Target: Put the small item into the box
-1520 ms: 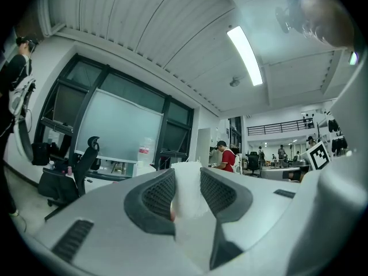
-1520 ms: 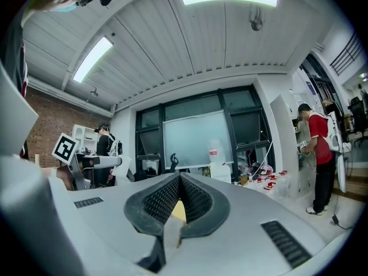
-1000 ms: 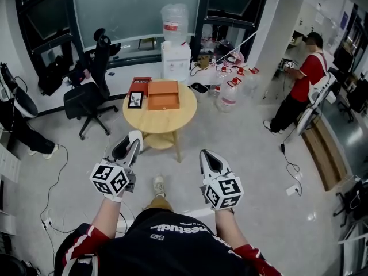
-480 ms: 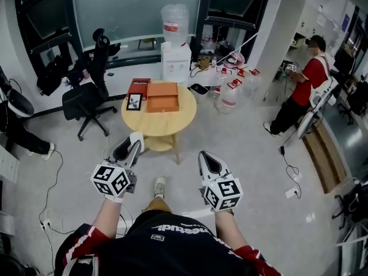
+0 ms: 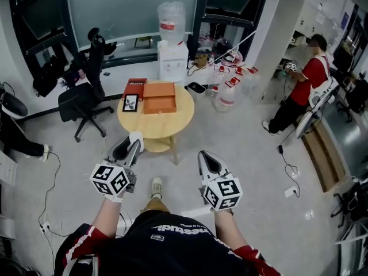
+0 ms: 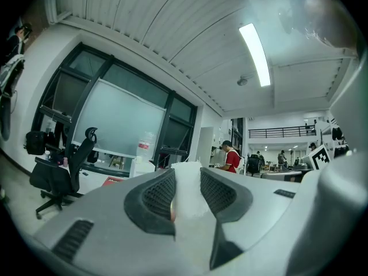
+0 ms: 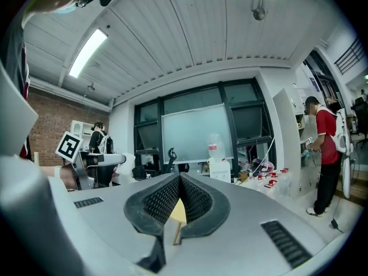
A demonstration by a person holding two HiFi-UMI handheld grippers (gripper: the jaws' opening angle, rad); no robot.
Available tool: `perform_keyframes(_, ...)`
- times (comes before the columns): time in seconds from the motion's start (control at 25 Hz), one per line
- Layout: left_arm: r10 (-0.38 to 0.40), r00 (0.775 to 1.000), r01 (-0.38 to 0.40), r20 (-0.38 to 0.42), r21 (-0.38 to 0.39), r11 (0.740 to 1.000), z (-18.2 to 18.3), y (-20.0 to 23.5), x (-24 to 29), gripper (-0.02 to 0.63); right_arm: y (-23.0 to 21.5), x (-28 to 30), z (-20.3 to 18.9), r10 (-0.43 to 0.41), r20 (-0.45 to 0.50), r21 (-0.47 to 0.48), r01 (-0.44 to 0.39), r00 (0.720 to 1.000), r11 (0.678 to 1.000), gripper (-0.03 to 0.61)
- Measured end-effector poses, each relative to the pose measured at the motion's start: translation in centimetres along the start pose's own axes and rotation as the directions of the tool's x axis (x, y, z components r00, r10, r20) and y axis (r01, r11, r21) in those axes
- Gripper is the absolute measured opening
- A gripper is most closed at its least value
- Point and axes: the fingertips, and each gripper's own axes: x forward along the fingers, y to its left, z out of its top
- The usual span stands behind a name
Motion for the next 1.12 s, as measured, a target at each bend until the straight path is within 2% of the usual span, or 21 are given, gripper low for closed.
perform_keyframes(0.52,-0.01,1.0,0.01,-0.011,-0.006,1.0,-0.3,2.7,3.6,0.147,-2.4,3.5,0.0,-0.033,0.003,-0.001,0.033,0.999,0.999,0.026)
perform_keyframes(1.12,0.014,1.0,-0.015,-0.015,-0.03,0.999,-0.2,8.5,8.7,0.147,-5.8,11.4,1.7,-0.042,-0.001,-0.015,0.042,0.999,0.999,0.026)
